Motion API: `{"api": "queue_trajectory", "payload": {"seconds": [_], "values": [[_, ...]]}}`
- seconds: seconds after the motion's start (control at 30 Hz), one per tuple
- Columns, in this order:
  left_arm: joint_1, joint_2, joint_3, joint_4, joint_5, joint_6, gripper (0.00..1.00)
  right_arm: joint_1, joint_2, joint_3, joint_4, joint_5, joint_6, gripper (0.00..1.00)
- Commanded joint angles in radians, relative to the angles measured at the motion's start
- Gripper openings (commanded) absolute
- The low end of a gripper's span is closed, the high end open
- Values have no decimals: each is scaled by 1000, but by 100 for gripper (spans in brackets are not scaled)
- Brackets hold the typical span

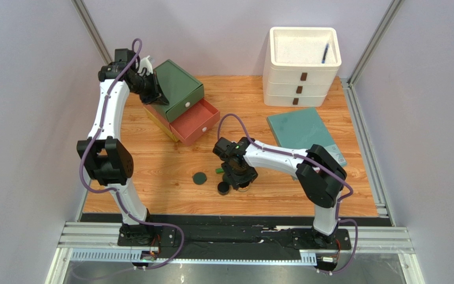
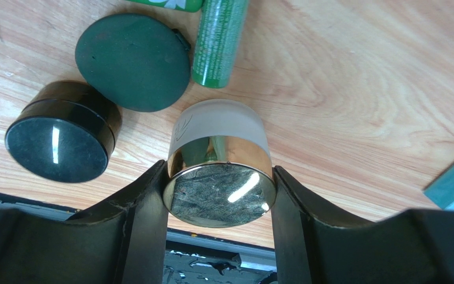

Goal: Organize the makeup

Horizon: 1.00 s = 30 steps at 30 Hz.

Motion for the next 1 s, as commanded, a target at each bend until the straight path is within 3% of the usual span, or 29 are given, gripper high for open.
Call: {"api": "queue_trajectory", "payload": {"seconds": [0.0, 0.13, 0.33, 0.43, 0.67, 0.97], "values": [[5, 56, -58, -112, -117, 53, 0, -6, -122, 75, -21, 72, -28, 0], [5, 56, -58, -110, -116, 53, 0, -15, -153, 194, -28, 80, -55, 0], [5, 56, -58, -108, -122, 56, 0, -32, -74, 458, 17, 48, -95, 0], [4, 54, -58, -107, -122, 56, 0, -46, 65, 695, 48, 11, -124, 0], [5, 56, -58, -112, -120, 57, 0, -101, 266, 978, 74, -43, -100, 0], [4, 54, -59, -113, -128, 57, 0, -185, 355, 996, 192, -116, -11, 0]]}}
